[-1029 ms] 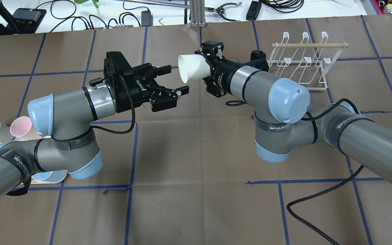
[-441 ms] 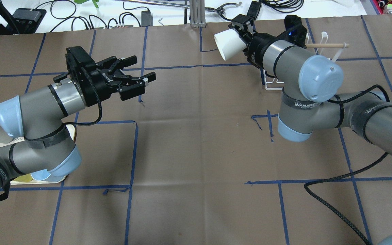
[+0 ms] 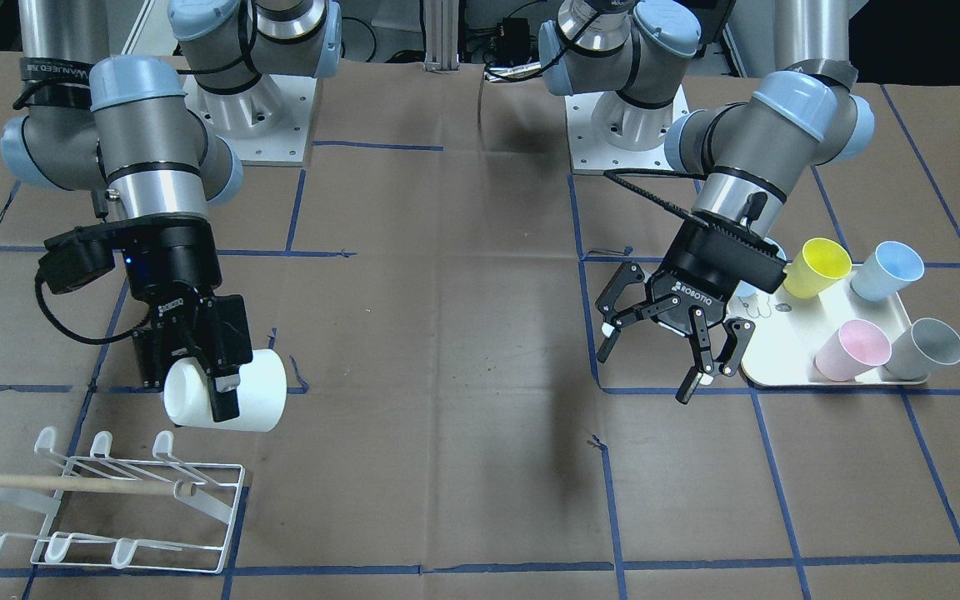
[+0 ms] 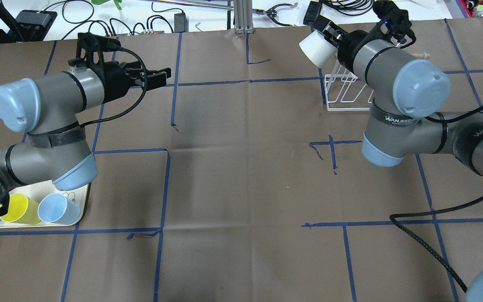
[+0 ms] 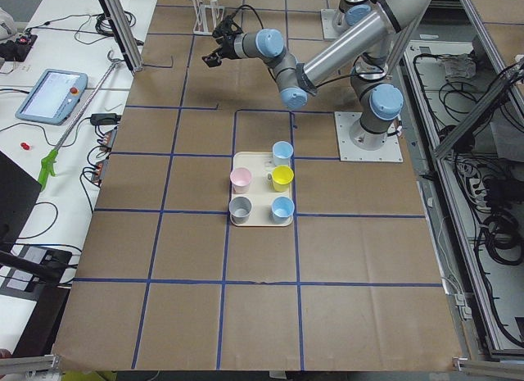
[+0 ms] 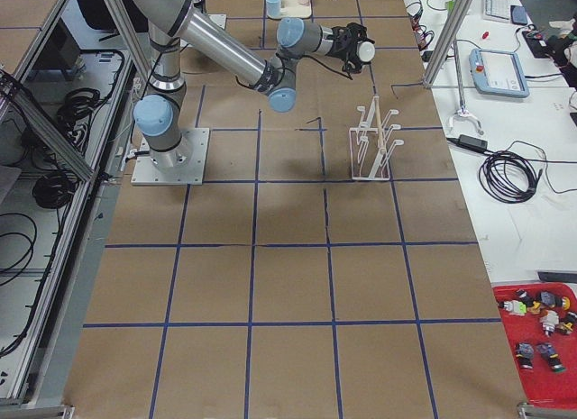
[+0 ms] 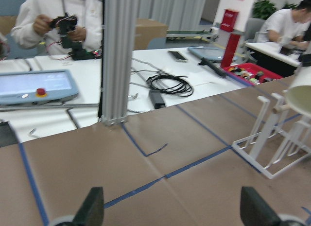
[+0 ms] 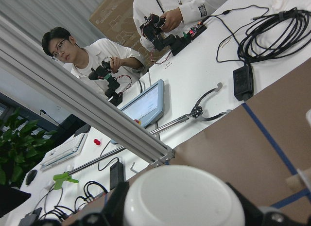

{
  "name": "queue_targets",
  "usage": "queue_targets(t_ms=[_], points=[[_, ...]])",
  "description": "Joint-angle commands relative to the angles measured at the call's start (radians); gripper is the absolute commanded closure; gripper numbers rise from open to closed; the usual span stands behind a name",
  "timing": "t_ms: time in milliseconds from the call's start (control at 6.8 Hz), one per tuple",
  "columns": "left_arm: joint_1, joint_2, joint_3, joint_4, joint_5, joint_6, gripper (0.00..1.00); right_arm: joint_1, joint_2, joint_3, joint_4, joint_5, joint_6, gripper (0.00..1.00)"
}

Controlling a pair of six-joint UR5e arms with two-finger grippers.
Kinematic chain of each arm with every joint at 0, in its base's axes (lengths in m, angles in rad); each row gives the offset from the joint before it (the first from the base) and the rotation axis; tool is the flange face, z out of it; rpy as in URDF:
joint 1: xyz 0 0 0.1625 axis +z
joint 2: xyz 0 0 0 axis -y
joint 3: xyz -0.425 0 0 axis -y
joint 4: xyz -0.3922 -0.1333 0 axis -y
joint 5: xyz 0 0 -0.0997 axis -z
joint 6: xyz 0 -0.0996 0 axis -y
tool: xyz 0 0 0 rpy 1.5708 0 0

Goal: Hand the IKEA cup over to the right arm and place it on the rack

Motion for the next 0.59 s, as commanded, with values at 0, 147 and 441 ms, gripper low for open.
queue_targets(t_ms=[0, 147, 441], points=[[-0.107, 0.014, 0.165, -0.420, 0.299, -0.127, 0.00, -0.076, 0.031, -0.034, 0.007, -0.008, -0.322, 0.65], [-0.130, 0.038, 0.270, -0.720, 0.401, -0.193, 0.00, -0.087, 0.083, -0.086, 0.007, -0.010, -0.424, 0.68], [-0.135, 0.099, 0.479, -1.289, 0.457, -0.255, 0.00, -0.106, 0.186, -0.184, 0.001, -0.011, -0.516, 0.68]])
